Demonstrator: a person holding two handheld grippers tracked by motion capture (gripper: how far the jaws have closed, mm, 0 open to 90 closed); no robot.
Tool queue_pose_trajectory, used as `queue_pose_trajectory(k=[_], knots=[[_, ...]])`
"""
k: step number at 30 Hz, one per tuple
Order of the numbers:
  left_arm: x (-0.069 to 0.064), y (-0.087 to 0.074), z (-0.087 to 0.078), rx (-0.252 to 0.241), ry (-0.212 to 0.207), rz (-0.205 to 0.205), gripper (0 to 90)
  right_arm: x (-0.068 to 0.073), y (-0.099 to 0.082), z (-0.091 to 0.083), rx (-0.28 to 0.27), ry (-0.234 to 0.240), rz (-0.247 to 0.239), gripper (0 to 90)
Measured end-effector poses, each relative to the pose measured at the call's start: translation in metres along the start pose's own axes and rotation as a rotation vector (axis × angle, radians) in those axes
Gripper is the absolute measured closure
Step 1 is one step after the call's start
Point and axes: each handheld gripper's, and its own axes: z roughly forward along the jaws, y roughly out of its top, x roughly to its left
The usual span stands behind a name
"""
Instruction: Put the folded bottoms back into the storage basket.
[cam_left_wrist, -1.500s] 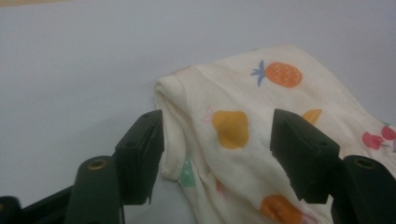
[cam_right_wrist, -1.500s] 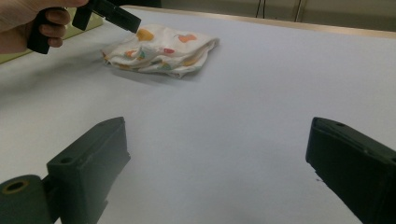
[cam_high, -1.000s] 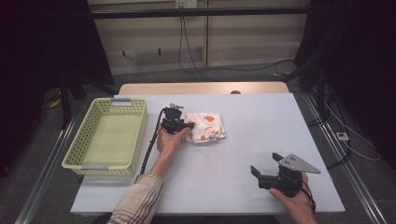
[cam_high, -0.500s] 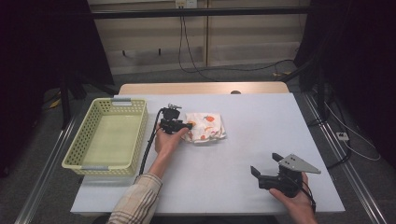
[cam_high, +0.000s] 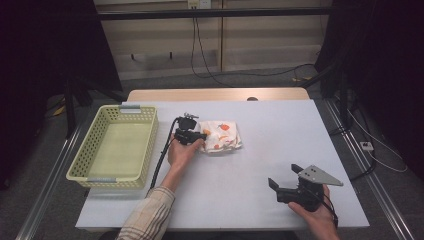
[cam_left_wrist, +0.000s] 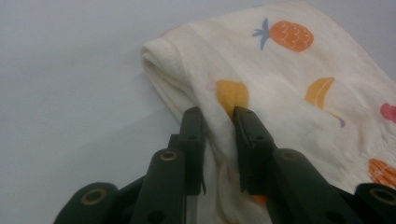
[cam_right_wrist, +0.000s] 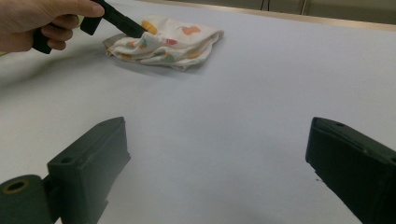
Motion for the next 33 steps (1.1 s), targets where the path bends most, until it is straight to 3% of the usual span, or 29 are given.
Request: queue_pose_trajectory(k=[7,12,20,25,33], knots=[[-0.003,-0.001,-0.001,0.004,-0.039,0.0,82.0,0.0,0.0,0.001,0.005,0.002,0.0,5.6],[0.002,0.0,-0.006,-0.057,-0.09,-0.046,82.1,-0.001,0.0,0.0,0.002,0.003,0.003,5.6],[0.003,0.006,-0.019,-0.111,-0.111,-0.048,82.2,-0.001,0.0,0.0,-0.002,0.0,0.006,5.4],[0.0,0.009,-0.026,-0.143,-0.125,0.009,82.1,-0.002,0.0,0.0,-0.005,-0.005,0.011,5.3],[0.001,0.015,-0.036,-0.195,-0.146,0.009,82.1,-0.002,0.0,-0.001,-0.008,-0.007,0.016,5.3]])
